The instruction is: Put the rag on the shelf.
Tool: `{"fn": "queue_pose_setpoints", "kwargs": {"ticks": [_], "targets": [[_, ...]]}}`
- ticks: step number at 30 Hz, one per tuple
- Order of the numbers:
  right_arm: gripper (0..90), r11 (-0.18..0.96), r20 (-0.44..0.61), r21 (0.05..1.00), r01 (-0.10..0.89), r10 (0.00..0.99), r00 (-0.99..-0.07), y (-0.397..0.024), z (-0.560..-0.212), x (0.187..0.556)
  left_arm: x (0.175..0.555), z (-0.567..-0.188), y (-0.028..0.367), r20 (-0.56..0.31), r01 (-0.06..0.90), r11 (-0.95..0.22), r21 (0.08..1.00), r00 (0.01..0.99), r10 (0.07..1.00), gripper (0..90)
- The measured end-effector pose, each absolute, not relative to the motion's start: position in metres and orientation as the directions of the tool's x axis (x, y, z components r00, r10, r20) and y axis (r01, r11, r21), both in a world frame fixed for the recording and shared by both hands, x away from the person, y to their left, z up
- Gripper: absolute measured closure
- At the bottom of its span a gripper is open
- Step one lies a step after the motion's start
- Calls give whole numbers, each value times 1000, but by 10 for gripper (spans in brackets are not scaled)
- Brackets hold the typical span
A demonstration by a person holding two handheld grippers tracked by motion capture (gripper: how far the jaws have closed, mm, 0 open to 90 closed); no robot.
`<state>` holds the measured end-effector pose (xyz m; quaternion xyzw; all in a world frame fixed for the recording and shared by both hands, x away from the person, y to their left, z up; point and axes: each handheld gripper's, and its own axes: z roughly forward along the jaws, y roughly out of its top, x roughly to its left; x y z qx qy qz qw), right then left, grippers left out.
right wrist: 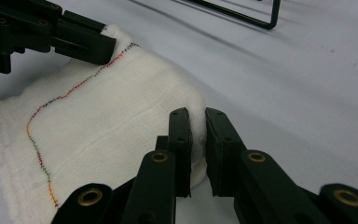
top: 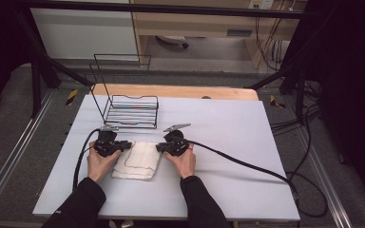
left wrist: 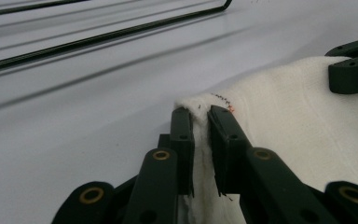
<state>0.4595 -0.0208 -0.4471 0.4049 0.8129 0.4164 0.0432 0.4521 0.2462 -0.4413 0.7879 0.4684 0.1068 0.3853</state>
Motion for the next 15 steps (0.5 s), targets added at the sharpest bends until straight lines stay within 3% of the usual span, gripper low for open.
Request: {"fn": "queue_pose_setpoints", "kwargs": {"ticks": [15], "targets": [[822, 278, 271, 780, 561, 658, -703, -25, -422, 441, 431, -418, 254, -173, 574, -228, 786, 559, 811, 810]]}}
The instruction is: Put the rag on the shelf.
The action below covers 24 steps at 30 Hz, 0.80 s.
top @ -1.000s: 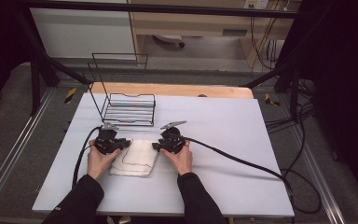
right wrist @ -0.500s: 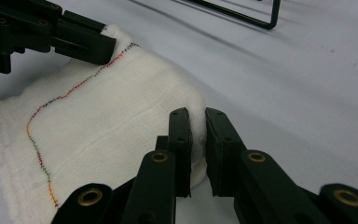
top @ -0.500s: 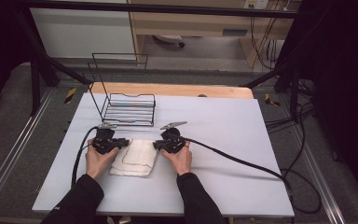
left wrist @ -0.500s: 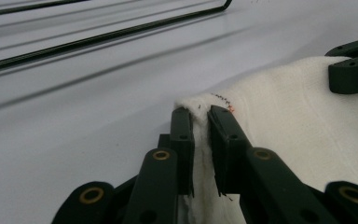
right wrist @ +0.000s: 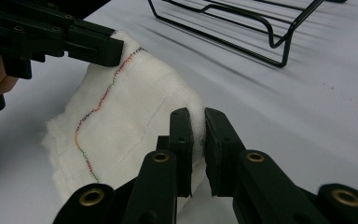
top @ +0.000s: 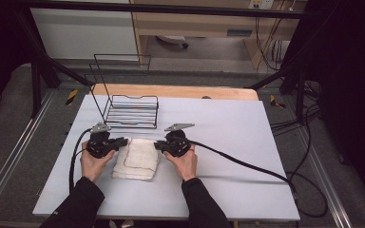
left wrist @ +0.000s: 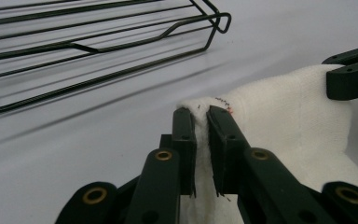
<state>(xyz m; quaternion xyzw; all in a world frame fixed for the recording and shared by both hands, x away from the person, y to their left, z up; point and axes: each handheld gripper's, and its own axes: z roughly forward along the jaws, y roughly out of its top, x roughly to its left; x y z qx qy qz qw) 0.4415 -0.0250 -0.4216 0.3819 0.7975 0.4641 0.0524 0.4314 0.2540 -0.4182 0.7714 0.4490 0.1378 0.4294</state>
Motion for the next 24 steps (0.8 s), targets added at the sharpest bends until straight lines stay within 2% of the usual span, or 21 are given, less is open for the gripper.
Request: {"fn": "queue_pose_setpoints", "kwargs": {"ticks": [7, 18, 24], "targets": [[822, 269, 247, 813, 516, 644, -724, -27, -412, 430, 420, -408, 254, -138, 532, -240, 812, 575, 806, 811], [825, 240, 251, 840, 486, 623, -741, -30, -399, 419, 406, -393, 259, -130, 493, -228, 839, 590, 797, 811], [826, 246, 218, 861, 446, 612, -760, -29, -387, 413, 400, -384, 261, -116, 469, -222, 855, 590, 799, 811]]}}
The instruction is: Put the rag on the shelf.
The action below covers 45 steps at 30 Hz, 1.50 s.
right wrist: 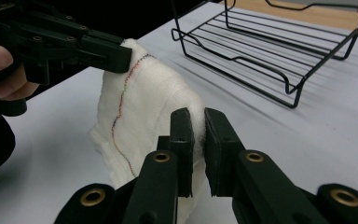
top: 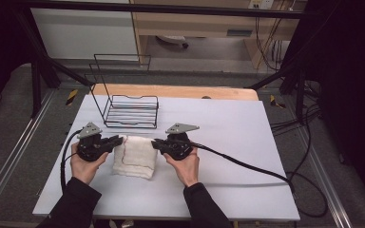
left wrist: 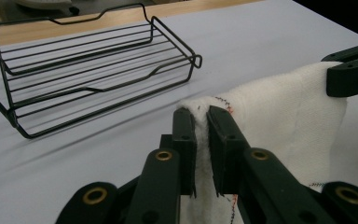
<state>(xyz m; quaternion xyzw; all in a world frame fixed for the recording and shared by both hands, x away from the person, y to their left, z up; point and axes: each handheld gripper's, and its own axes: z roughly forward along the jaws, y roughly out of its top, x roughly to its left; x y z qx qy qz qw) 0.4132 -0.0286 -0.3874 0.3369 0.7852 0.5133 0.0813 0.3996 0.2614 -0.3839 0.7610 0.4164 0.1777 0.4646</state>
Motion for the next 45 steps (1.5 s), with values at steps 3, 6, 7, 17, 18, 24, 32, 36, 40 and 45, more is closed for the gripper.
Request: {"fn": "queue_pose_setpoints", "kwargs": {"ticks": [3, 6, 7, 17, 18, 24, 32, 36, 40, 45], "targets": [[827, 238, 210, 871, 429, 609, -765, -28, -381, 410, 398, -380, 264, -120, 456, -207, 865, 590, 799, 811], [828, 227, 205, 881, 414, 607, -768, -29, -376, 410, 394, -372, 265, -119, 434, -195, 880, 598, 793, 811], [827, 222, 207, 883, 414, 607, -767, -30, -375, 410, 394, -372, 265, -119, 434, -195, 880, 598, 793, 811], [829, 209, 176, 906, 368, 605, -777, -34, -361, 406, 388, -361, 263, -99, 390, -186, 902, 605, 790, 811], [829, 210, 171, 908, 363, 605, -777, -34, -359, 405, 387, -359, 263, -100, 387, -182, 904, 605, 790, 812], [829, 199, 150, 923, 329, 601, -785, -33, -349, 402, 383, -351, 265, -87, 355, -169, 919, 603, 793, 812], [830, 174, 140, 939, 298, 596, -790, -34, -341, 399, 379, -342, 266, -77, 320, -150, 936, 599, 797, 811], [830, 166, 130, 946, 279, 594, -794, -34, -336, 398, 378, -339, 267, -75, 305, -140, 942, 599, 797, 811], [831, 159, 120, 952, 262, 592, -797, -34, -330, 397, 377, -335, 267, -78, 291, -125, 948, 597, 798, 811], [832, 149, 111, 959, 243, 590, -800, -34, -324, 396, 377, -331, 267, -82, 277, -108, 955, 595, 799, 812]]}}
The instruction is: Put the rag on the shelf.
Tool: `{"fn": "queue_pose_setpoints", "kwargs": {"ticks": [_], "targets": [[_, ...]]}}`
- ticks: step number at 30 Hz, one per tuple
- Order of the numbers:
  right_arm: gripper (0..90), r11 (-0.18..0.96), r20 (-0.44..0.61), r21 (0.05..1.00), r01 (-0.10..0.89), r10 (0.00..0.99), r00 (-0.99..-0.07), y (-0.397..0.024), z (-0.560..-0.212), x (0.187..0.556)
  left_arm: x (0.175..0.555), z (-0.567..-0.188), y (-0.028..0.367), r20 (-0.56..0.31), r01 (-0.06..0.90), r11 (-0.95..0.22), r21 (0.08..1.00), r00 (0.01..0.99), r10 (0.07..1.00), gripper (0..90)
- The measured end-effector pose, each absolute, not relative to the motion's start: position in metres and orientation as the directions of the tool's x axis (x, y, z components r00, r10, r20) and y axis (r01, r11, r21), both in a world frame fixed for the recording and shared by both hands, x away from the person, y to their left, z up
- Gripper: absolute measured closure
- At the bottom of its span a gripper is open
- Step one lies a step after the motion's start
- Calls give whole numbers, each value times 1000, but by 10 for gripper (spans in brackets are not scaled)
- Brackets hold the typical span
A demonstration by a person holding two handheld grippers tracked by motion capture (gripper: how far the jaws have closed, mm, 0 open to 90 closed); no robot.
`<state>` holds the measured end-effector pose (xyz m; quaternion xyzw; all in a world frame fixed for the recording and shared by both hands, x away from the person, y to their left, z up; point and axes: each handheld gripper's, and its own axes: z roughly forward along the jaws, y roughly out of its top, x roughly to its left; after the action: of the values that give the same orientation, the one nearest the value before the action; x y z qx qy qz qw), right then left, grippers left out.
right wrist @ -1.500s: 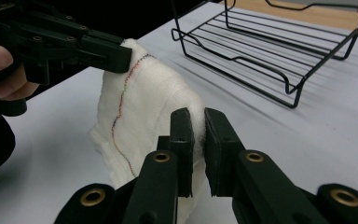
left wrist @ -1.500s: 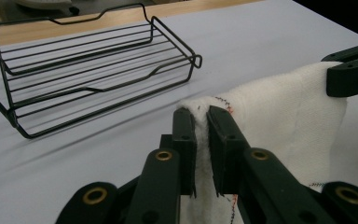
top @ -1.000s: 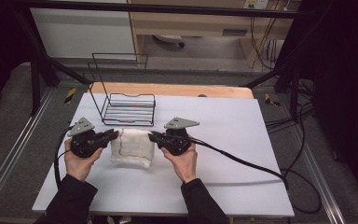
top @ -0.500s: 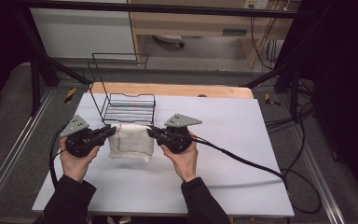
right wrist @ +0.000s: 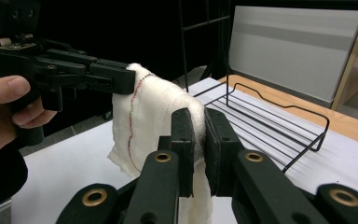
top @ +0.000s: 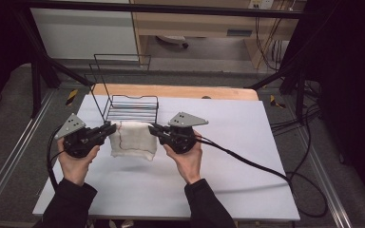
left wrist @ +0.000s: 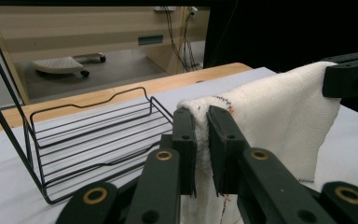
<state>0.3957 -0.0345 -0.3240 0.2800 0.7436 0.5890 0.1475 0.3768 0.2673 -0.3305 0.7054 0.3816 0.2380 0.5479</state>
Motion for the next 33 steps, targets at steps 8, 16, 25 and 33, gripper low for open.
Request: {"fn": "queue_pose_setpoints", "kwargs": {"ticks": [8, 16, 25, 33], "targets": [[832, 124, 110, 966, 226, 594, -797, -39, -317, 395, 376, -323, 264, -80, 255, -97, 962, 604, 793, 812], [834, 105, 97, 975, 197, 596, -797, -41, -307, 395, 374, -313, 262, -74, 217, -74, 973, 605, 793, 813], [834, 102, 76, 980, 169, 597, -799, -38, -294, 395, 375, -305, 266, -76, 190, -50, 981, 602, 795, 813], [835, 89, 60, 986, 141, 600, -798, -32, -280, 399, 378, -291, 271, -67, 157, -33, 987, 594, 802, 813]]}}
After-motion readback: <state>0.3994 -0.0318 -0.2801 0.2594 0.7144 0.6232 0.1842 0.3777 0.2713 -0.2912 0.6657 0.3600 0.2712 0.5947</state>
